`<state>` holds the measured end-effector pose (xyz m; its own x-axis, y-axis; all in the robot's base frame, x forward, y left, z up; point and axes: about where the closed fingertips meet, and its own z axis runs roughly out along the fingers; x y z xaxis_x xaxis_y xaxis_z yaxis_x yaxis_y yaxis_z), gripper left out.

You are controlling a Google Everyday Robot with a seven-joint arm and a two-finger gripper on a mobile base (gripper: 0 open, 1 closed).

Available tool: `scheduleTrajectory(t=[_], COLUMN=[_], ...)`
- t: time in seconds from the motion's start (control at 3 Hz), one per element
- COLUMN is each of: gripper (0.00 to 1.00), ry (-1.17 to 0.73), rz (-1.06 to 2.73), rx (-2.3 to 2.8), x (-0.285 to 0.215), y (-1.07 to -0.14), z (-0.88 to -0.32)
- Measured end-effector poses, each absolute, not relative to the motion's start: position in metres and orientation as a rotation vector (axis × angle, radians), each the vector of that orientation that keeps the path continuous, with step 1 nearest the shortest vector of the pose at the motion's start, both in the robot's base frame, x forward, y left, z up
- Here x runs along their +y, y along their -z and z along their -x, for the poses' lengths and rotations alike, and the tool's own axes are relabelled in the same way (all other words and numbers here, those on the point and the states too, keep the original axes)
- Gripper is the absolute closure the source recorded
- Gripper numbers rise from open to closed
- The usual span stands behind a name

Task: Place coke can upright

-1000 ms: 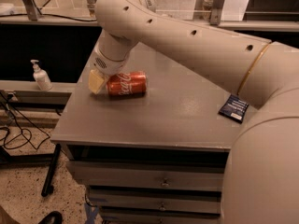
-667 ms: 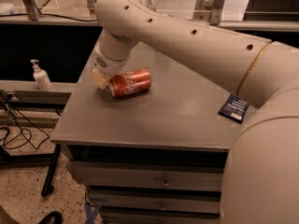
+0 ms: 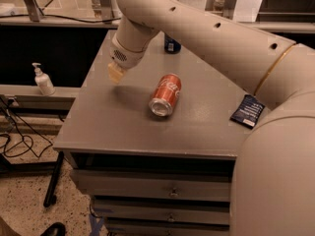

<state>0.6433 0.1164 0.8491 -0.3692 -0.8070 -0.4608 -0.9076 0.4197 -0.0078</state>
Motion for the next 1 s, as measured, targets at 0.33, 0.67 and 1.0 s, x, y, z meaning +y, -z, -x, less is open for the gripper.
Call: scheduleTrajectory(t=[0.33, 0.67, 1.0], gripper=[0.11, 0.00, 0.00], ry=[-0.345, -0.330, -0.309], rz=[1.496, 1.496, 1.388], rx=[2.261, 2.276, 2.394], x=[0.103, 0.085, 0.052], y=[-0.857, -0.860, -0.859], z=[-0.650, -0.652, -0.653])
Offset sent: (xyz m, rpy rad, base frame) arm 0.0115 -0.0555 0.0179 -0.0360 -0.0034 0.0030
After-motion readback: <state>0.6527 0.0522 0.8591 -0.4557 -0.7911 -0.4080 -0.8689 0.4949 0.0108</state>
